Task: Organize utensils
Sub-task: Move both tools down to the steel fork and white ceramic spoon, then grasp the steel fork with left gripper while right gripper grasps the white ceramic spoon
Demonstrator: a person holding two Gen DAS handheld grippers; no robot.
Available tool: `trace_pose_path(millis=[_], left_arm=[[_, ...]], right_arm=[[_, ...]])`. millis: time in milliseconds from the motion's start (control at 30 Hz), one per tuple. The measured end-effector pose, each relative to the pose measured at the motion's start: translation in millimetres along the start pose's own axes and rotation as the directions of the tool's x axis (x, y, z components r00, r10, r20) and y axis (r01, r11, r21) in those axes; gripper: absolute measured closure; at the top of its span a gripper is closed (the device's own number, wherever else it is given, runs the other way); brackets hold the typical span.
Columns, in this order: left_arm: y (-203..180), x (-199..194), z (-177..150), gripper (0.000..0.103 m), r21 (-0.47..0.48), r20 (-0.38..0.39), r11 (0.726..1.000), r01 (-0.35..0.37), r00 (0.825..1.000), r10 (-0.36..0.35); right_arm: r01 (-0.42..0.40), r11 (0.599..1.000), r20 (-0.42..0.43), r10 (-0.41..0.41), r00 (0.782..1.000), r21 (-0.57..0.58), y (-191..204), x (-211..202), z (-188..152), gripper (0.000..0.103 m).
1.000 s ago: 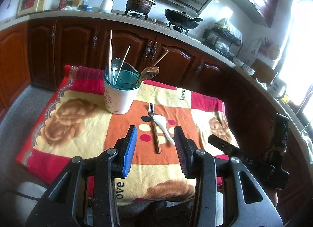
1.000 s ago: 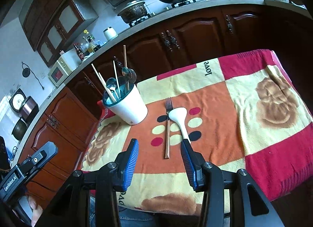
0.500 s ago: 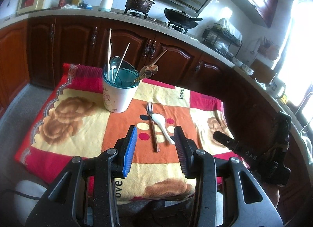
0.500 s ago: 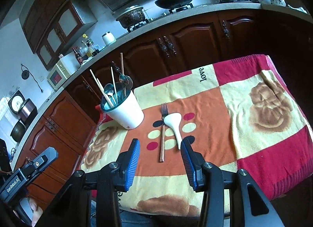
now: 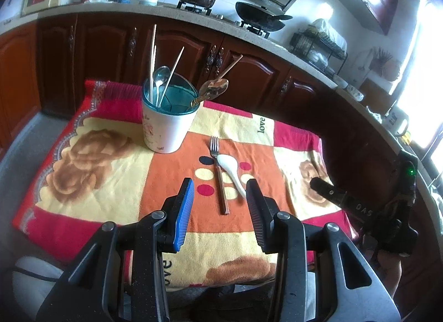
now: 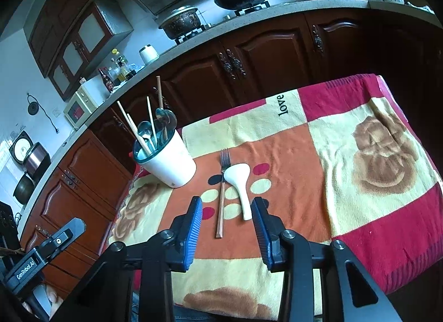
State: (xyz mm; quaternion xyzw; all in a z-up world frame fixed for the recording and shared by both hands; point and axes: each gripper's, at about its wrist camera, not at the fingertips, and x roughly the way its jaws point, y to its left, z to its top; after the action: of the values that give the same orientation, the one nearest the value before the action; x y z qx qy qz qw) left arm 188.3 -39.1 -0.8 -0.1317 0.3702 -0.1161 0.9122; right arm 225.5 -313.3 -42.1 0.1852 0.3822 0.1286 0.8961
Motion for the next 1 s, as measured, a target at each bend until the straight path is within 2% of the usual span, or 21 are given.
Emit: trace_pose_path(millis=[300, 500, 533, 567, 600, 667, 833, 1000], left_arm=[[1.2, 51.5, 6.2, 0.065, -0.014, -0.065, 1.000, 0.018, 0.998, -0.019], [9.3, 88.1, 10.2, 0.065, -0.034, -0.105, 0.999, 0.021, 0.994, -0.025], [13.0, 96.2, 10.7, 0.065, -0.038, -0.116, 0.999, 0.016, 0.993, -0.021], [15.7, 101.5, 11.3, 0.065, -0.041, -0.123, 0.999, 0.012, 0.992, -0.017], [19.1, 107.0, 12.0, 0.065, -0.044, -0.128, 0.999, 0.007, 0.992, -0.013], [25.7, 116.5, 12.9, 0.065, -0.050, -0.137, 0.999, 0.002, 0.990, -0.009], [39.5, 132.9, 12.2, 0.065, -0.055, -0.163, 0.998, -0.003, 0.987, -0.006], [47.2, 138.9, 11.4, 0.065, -0.060, -0.171, 0.998, 0.009, 0.985, -0.020]], right_arm=[[-0.017, 1.000, -0.037, 0.018, 0.999, 0.014, -21.6, 22.7, 12.0, 0.073], [-0.086, 0.996, -0.184, 0.086, 0.979, 0.009, -31.8, 78.6, 26.6, 0.073], [-0.099, 0.995, -0.222, 0.097, 0.970, 0.003, -31.6, 94.5, 29.1, 0.071], [-0.101, 0.995, -0.251, 0.097, 0.963, -0.004, -31.2, 107.9, 30.4, 0.064], [-0.089, 0.996, -0.280, 0.079, 0.957, -0.024, -29.7, 126.1, 32.7, 0.056], [-0.073, 0.995, -0.311, 0.047, 0.949, -0.073, -24.7, 151.7, 34.3, 0.052], [-0.010, 0.982, -0.352, -0.059, 0.934, -0.189, -13.6, 205.3, 41.1, 0.052], [0.033, 0.953, -0.392, -0.156, 0.907, -0.301, -2.6, 243.0, 43.2, 0.052]])
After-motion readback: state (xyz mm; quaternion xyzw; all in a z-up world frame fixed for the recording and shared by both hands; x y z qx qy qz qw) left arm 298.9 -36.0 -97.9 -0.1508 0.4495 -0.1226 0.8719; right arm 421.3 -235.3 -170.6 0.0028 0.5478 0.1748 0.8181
